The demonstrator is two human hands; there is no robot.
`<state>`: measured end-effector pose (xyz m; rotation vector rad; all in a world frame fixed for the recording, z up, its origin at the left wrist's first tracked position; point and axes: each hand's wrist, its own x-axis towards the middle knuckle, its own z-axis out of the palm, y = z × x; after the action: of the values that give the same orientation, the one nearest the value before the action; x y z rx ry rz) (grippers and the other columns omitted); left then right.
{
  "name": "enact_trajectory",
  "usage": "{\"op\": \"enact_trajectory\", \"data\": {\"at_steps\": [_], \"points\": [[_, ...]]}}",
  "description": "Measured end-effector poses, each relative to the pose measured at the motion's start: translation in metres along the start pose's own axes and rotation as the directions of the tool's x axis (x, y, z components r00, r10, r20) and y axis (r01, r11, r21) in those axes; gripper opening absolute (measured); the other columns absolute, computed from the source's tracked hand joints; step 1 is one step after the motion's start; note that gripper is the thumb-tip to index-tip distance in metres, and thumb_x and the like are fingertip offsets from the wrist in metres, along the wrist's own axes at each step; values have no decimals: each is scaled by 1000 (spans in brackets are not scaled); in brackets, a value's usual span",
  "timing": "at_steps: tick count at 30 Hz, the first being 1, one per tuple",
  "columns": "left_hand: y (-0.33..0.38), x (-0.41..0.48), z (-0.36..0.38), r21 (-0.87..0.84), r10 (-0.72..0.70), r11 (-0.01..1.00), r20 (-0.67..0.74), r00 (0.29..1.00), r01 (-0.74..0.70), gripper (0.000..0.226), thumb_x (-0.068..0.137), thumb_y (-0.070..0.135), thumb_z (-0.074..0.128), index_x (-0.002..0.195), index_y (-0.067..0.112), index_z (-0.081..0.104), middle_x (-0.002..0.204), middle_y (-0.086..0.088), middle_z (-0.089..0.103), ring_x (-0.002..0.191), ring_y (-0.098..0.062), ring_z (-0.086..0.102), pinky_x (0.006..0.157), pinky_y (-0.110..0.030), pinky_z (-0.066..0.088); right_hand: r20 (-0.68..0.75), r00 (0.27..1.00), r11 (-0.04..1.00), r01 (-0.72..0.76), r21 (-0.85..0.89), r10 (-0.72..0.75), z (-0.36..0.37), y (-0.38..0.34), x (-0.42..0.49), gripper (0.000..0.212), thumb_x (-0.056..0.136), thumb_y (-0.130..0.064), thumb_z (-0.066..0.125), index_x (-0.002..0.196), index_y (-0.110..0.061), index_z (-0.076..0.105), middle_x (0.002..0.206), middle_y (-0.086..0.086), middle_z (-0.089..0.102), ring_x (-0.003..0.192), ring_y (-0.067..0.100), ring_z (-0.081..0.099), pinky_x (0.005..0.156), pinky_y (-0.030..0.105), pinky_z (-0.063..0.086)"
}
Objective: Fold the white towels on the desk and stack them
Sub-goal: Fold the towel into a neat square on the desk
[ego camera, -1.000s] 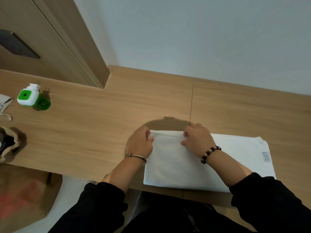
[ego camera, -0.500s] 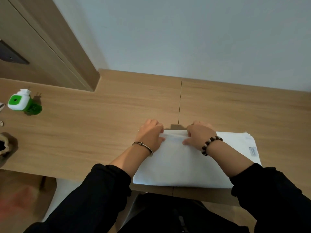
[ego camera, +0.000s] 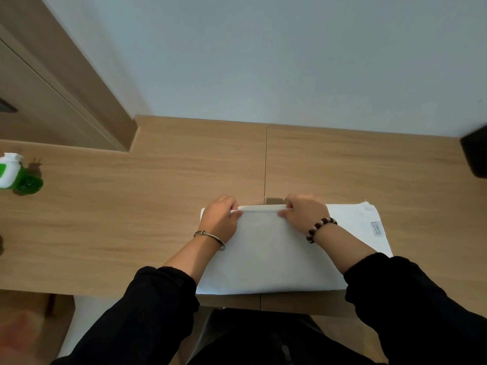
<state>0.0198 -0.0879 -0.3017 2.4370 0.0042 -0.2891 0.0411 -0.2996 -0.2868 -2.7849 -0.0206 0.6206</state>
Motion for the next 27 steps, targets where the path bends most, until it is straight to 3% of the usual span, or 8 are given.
{"op": "enact_trajectory", "data": {"at_steps": [3,6,8,13,17,23,27], "points": [[2,-4,-1,105,113,989,-45,993,-108,18,80,1,64,70,9,51,83,-11,56,80,-31,51,60,-29,20,10,1000,999,-24,-28,24,-2,-1,1,29,88,-44,58,82,-17,49,84,-1,51,81,20,46,66,26,32],[3,-13,-1,264,304,925,-88,949,-272,21,65,-7,75,65,0,55,73,-16,57,67,-34,54,54,-32,32,23,1000,1000,-6,3,6,-5,6,-2,30,87,-43,59,79,-17,48,80,-1,51,78,20,47,61,27,30],[4,-16,0,316,350,899,-101,931,-304,25,62,-6,78,64,1,54,69,-16,56,61,-34,53,49,-36,38,55,998,998,14,54,-17,-7,13,-5,26,88,-37,59,77,-17,48,80,0,53,78,21,48,60,28,30],[1,-13,5,333,302,906,-77,950,-261,15,73,2,73,73,1,58,79,-17,57,70,-36,54,56,-40,39,133,990,999,-45,-2,45,-24,45,-4,19,87,-32,60,76,-18,52,83,4,60,81,25,54,61,29,34],[-4,-7,6,352,237,913,-47,970,-206,10,85,15,62,89,6,62,96,-12,57,90,-32,51,67,-38,37,24,972,972,-233,28,232,-36,87,-15,29,86,-37,65,65,-19,53,72,5,61,72,25,55,52,27,30],[-3,-3,9,361,186,920,-53,981,-155,10,85,15,63,92,8,64,97,-10,57,93,-31,51,68,-36,36,-24,933,931,-358,70,360,-35,115,-26,15,92,-24,59,87,-12,66,91,17,68,80,29,59,64,29,38],[-3,-3,9,308,154,943,-78,985,-123,5,83,11,65,86,7,63,93,-9,57,91,-31,51,68,-37,39,-43,924,919,-371,132,379,-43,119,-21,14,88,-14,63,74,-14,64,90,17,68,73,25,54,66,27,41]]}}
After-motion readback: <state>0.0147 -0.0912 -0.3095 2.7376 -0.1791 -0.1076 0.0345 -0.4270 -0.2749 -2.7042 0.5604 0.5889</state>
